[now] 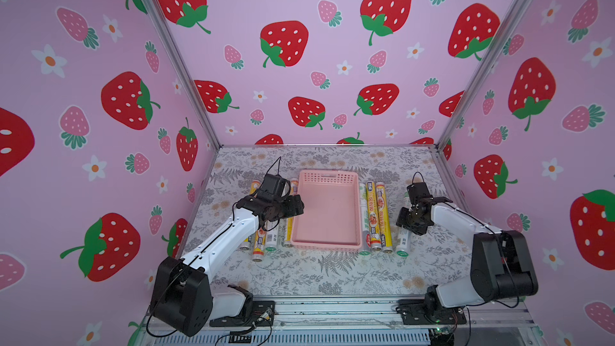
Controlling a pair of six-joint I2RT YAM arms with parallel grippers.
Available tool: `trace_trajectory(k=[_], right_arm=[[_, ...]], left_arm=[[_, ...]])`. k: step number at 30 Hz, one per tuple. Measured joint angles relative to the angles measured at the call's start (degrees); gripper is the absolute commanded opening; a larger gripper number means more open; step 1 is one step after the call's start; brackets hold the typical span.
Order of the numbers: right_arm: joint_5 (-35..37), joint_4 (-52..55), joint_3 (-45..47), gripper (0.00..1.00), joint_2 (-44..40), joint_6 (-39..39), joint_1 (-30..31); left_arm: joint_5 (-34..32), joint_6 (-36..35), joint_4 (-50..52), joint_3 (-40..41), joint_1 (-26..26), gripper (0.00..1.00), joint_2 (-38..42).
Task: Put the plastic wrap into the basket
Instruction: Pick up the plastic wrap from the center of the board.
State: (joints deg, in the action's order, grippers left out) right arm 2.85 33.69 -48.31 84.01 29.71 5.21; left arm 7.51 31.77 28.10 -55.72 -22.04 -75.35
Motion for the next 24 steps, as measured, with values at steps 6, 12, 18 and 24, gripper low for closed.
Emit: trace_trajectory(k=[6,12,18,24], right_arm=[[-0.2,4.11,-1.18,0.27,-5.55,-0.37,0.0],[-1.64,9.66,-8.68,0.23,-10.71,-0.37,1.4],[-1.33,13.6,-18.18,0.2,-12.07,0.33,8.79],[-1.01,11.47,-21.29,0.17,-11.78,3.72,18.14]], left_arm=[[1.6,0.66,0.11,-0.57,-0.15,0.87,0.66],[7.26,1.77,0.79,-3.87,-0.39,0.87,1.2],[11.39,4.02,0.2,-4.17,-2.19,0.87,3.76],[12.68,8.11,-3.74,-4.13,-4.24,0.85,4.59]])
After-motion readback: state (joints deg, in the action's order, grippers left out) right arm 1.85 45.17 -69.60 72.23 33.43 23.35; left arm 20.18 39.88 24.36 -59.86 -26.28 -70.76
